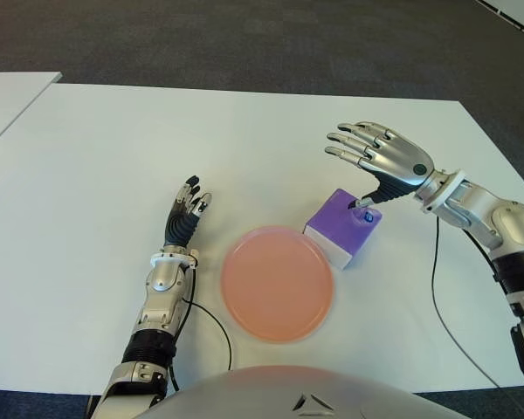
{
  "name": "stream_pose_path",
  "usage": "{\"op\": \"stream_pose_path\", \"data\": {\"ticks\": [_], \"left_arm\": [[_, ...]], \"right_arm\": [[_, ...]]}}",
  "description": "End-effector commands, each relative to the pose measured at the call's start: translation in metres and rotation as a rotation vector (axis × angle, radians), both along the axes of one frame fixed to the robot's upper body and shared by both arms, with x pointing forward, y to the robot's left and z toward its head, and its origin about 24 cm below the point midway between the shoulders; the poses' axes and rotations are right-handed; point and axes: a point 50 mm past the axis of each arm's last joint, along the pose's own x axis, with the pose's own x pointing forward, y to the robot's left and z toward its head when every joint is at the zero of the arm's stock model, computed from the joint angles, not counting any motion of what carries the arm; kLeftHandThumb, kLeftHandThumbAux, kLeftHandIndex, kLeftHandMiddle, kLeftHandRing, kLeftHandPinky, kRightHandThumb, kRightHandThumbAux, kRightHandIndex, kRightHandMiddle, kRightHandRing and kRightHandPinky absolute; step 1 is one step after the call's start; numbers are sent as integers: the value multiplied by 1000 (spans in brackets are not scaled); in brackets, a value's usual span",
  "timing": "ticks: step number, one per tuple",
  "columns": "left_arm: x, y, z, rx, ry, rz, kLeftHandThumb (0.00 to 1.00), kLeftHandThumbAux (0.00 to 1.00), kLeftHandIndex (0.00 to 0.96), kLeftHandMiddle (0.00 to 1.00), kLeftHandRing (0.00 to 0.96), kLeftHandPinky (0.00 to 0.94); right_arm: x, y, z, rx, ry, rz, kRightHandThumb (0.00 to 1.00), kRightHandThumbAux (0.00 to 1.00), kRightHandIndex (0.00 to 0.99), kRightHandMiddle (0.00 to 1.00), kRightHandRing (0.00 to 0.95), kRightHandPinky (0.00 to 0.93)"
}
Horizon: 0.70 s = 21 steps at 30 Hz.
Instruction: Put the tissue paper into the plate.
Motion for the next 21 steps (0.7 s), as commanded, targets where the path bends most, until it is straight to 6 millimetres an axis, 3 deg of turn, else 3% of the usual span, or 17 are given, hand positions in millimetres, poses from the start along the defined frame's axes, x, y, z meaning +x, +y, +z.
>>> {"op": "stream_pose_path", "data": {"ticks": [1, 15, 21], "left_arm": [[-16, 0, -22, -20, 129, 10, 0, 453, 0, 0, 0, 0], [-18, 0, -22, -11, 131, 9, 0, 456, 0, 0, 0, 0], [-19, 1, -22, -17, 131, 15, 0, 460, 0, 0, 0, 0]], "right_arm": [[5, 0, -6, -33, 36, 21, 313, 401, 0, 0, 0, 0], [5, -9, -36, -183, 160, 40, 287, 359, 0, 0, 0, 0], [4, -11, -39, -247, 200, 53, 298, 346, 0, 0, 0, 0]]}}
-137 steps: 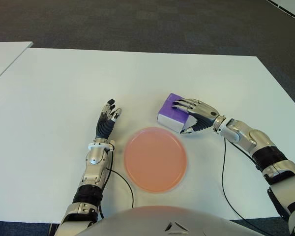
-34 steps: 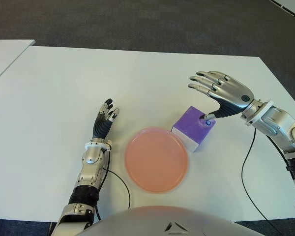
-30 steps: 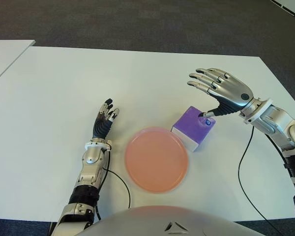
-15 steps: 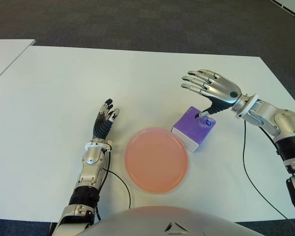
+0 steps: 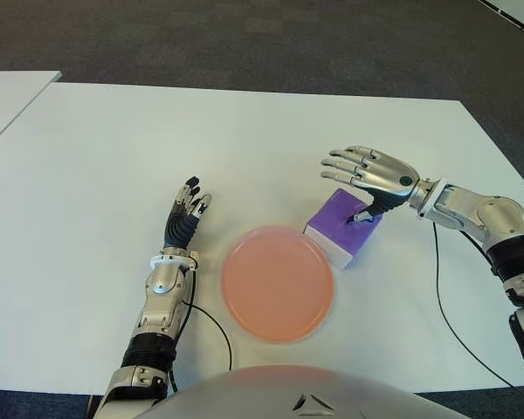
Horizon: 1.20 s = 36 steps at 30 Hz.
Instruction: Put the tissue paper into the plate.
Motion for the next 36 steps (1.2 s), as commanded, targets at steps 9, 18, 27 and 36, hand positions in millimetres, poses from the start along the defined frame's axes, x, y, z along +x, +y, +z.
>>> {"op": "stream_pose_path", "data": {"ticks": [9, 18, 27, 36], "left_arm": [[-16, 2, -22, -19, 134, 12, 0, 465, 0, 0, 0, 0], [-15, 2, -23, -13, 136, 12, 0, 463, 0, 0, 0, 0], [-13, 1, -23, -23, 136, 13, 0, 457, 0, 0, 0, 0], [-13, -1, -23, -23, 136, 12, 0, 454, 0, 0, 0, 0]], "right_arm": [[1, -12, 46, -124, 76, 14, 366, 266, 0, 0, 0, 0], [-3, -9, 70, -151, 61, 2, 435, 184, 0, 0, 0, 0], [1, -1, 105, -150, 105, -116, 489, 146, 0, 0, 0, 0], [-1, 1, 110, -145, 147, -150, 492, 136, 0, 0, 0, 0]]}}
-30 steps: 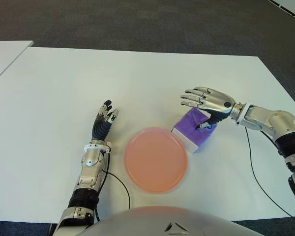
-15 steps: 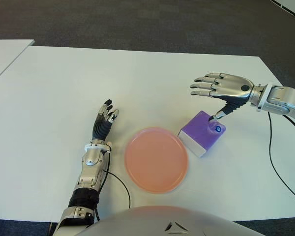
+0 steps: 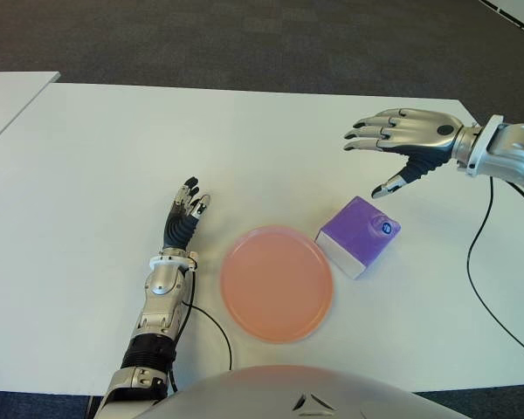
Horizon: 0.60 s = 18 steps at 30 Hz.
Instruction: Put the tissue paper into the plate.
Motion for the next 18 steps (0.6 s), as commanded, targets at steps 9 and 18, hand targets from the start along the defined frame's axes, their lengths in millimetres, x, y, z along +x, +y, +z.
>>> {"op": "stream_pose_path", "data": {"ticks": [9, 18], "left_arm": [[-13, 0, -24, -21, 144, 12, 0, 450, 0, 0, 0, 0], [-13, 1, -23, -11, 135, 15, 0, 451, 0, 0, 0, 0]], "right_arm": [[-1, 0, 0, -2, 29, -21, 493, 135, 0, 0, 0, 0], [-2, 1, 0, -2, 30, -20, 493, 135, 0, 0, 0, 0]]}}
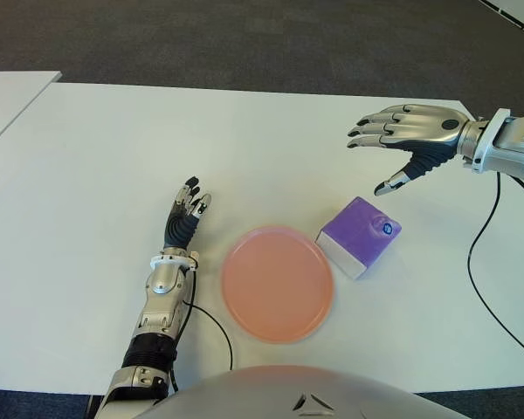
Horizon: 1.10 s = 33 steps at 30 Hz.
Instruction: Put the tissue paper into the plate.
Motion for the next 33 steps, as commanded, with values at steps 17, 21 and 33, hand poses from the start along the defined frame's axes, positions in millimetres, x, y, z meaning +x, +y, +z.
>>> {"op": "stream_pose_path", "data": {"ticks": [17, 21, 33], "left_arm": [[-13, 4, -22, -12, 138, 6, 0, 458, 0, 0, 0, 0], [-13, 4, -22, -12, 138, 5, 0, 456, 0, 0, 0, 0], [-15, 5, -21, -5, 126, -5, 0, 457, 0, 0, 0, 0]], "right_arm": [[0, 4, -2, 17, 16, 0, 493, 135, 0, 0, 0, 0], [0, 4, -2, 17, 17, -1, 493, 135, 0, 0, 0, 0], [-45, -49, -72, -47, 49, -22, 454, 193, 0, 0, 0, 0]]}}
